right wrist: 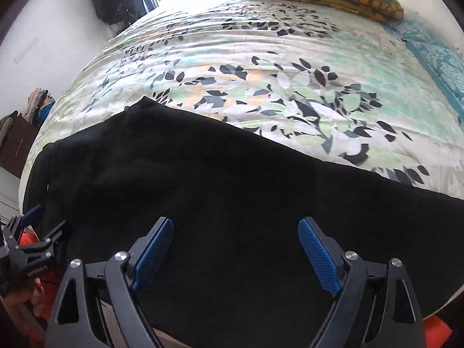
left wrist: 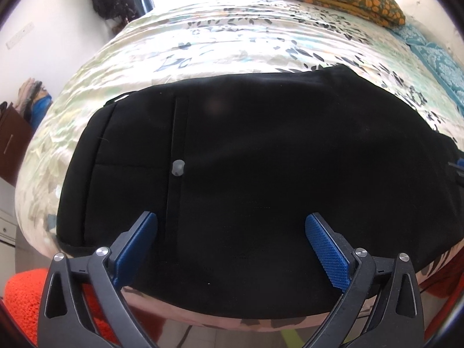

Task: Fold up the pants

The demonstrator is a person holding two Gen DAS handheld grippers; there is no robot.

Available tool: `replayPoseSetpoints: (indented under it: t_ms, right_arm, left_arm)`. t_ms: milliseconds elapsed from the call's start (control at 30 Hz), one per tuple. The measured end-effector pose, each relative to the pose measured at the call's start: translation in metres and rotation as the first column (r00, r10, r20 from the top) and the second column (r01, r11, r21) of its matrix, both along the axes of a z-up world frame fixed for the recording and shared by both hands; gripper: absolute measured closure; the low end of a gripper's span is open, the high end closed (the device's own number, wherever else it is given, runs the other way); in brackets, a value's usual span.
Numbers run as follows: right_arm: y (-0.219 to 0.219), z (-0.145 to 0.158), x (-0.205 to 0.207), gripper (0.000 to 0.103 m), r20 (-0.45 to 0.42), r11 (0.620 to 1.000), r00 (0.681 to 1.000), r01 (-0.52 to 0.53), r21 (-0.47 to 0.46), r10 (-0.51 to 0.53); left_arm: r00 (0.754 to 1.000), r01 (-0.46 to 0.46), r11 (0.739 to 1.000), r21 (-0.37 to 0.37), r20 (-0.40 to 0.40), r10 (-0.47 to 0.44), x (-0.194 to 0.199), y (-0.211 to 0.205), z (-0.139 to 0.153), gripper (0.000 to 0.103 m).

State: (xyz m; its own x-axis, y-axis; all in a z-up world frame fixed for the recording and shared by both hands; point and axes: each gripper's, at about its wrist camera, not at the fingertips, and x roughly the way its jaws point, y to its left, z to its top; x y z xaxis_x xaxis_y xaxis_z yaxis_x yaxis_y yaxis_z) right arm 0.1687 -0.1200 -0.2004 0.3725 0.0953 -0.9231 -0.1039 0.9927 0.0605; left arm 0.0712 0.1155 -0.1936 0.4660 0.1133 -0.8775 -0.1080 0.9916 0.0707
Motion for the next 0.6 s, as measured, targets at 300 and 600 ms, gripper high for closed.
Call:
replayPoseSetpoints:
  t_ms: [300,600]
  right_arm:
    - [-0.062,-0.026,-0.088,0.005,0.021,0.994,0.997,0.081,-0.078,-0.079]
    - [-0.117,-0.003,-0.091,0.005,0.144,0.955,0.949,0.291,-0.056,-0.281]
  left_arm:
    - [0.998,-0.054,0.998,0.027,0.015,0.053,0.000,0.008,0.002,0.001]
    - [0.983,0.082,0.996,0.029,0.164,-0.086,-0.019,-0.047,0.033,0.002]
